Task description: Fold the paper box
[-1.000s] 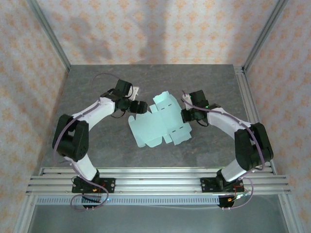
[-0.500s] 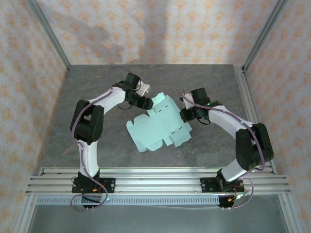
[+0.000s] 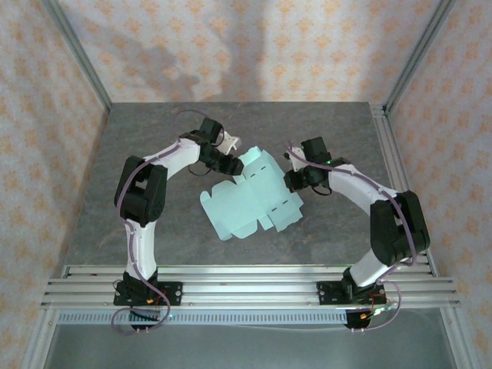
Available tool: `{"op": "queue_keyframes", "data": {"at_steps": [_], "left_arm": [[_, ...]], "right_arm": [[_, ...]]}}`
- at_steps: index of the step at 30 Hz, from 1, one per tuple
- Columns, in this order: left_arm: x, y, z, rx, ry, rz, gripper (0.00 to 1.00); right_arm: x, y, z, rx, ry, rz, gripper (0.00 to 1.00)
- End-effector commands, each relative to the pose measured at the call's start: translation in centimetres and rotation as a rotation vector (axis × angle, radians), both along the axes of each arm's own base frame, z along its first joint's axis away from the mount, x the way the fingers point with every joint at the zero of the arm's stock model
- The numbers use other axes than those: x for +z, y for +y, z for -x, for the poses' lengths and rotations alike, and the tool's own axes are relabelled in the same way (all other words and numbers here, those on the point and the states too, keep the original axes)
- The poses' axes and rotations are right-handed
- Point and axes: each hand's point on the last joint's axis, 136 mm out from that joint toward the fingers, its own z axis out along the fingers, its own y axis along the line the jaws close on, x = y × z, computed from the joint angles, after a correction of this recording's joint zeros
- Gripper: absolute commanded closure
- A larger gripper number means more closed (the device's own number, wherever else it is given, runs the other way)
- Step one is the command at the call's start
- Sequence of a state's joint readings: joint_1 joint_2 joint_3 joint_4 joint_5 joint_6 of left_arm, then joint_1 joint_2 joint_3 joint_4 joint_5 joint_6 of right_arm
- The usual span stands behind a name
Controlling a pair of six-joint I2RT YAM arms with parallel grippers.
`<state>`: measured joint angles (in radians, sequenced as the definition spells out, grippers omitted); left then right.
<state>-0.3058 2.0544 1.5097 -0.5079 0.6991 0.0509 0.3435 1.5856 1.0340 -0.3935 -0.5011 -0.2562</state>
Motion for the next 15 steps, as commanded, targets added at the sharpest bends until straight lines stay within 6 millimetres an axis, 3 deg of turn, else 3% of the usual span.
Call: {"op": "queue_keyframes", "data": {"at_steps": [1, 5, 10, 15], "left_arm": [[-0.7, -0.6, 0.5, -0.013, 0.024, 0.029, 0.52], [-0.8, -0.4, 0.6, -0.009, 0.021, 0.021, 0.52], [-0.7, 1.7, -1.1, 0.111, -0.075, -0.074, 0.42], [-1.6, 0.5, -0.6, 0.067, -0.001, -0.020, 0.39]], "right_arm": [[1.1, 0.3, -0.8, 0.006, -0.021, -0.017, 1.00], [1.1, 0.4, -1.0, 0.004, -0.022, -0.018, 1.00], [1.0, 0.4, -1.0, 0.001, -0.016, -0.018, 1.00], [1.1, 0.5, -1.0, 0.004, -0.018, -0.025, 1.00]]}}
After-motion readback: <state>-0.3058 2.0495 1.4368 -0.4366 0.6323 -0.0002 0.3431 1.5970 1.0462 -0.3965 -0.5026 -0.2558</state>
